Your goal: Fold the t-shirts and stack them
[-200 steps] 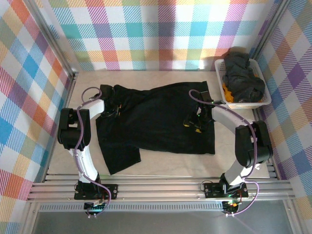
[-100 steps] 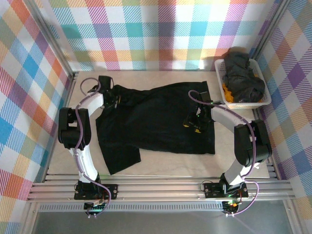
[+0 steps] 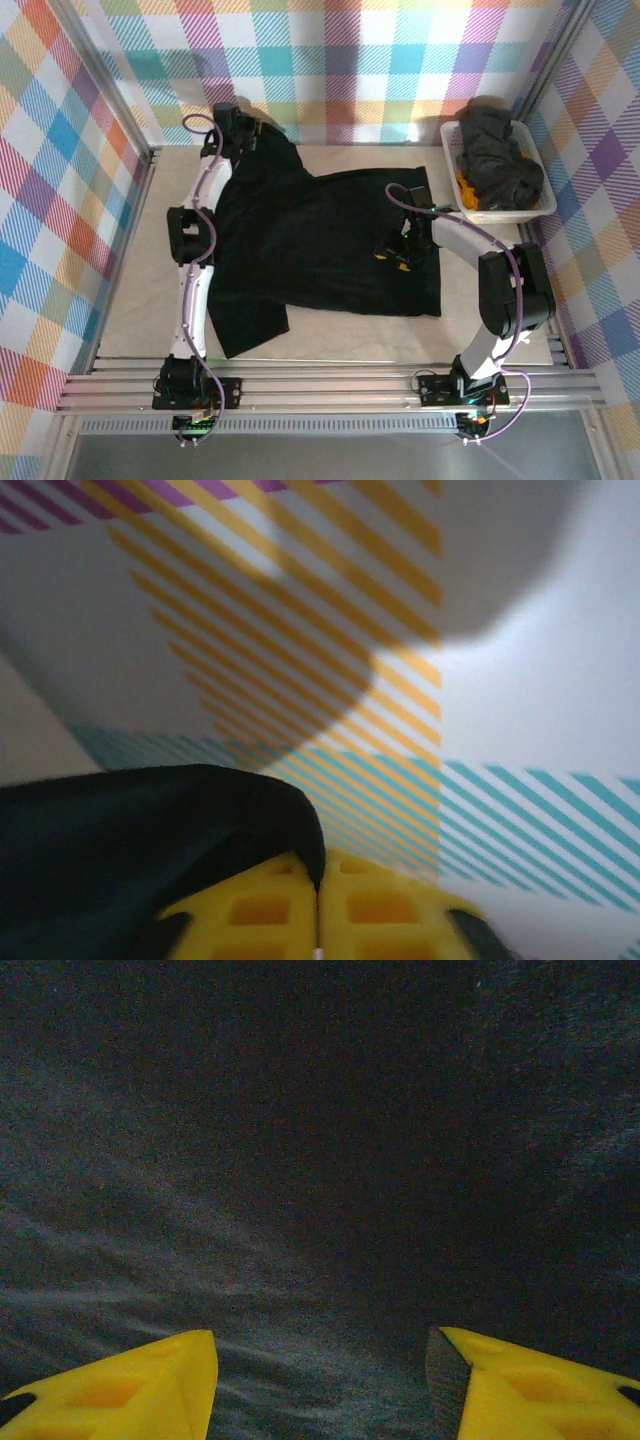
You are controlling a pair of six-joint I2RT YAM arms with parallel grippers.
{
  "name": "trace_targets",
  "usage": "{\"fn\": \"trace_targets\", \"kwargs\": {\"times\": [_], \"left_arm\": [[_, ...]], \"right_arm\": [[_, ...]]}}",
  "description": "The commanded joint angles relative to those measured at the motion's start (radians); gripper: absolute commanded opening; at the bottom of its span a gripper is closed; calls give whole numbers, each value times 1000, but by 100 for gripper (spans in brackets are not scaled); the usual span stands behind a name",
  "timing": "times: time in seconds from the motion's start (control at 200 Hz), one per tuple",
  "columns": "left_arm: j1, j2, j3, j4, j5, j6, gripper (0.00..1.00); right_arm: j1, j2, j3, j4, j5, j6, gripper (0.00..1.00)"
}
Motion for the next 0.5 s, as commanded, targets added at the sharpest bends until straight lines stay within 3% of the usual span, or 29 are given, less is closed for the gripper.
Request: {"fn": "trace_targets", "kwargs": {"times": [0.0,0.035,0.135,0.225,0.325,0.495], "left_arm": [[12,90,165,-42,55,-16,67],[12,79,163,-86,66,13,74],[13,-21,85,-242,78,132,78],[14,-199,-116,-360,-14,234,82],[26,-385,-391,-384,-83,286,76],[32,-523,-660,-466,-11,364,66]], "right_arm": [[9,26,22,-11,-25,-9,58],[9,27,22,-11,-31,-9,58],[11,16,19,-10,-34,-7,59],[11,3,23,-14,-32,-9,59],[8,-14,23,-21,-20,-12,59],[-42,-13,19,-32,-27,-31,59]]}}
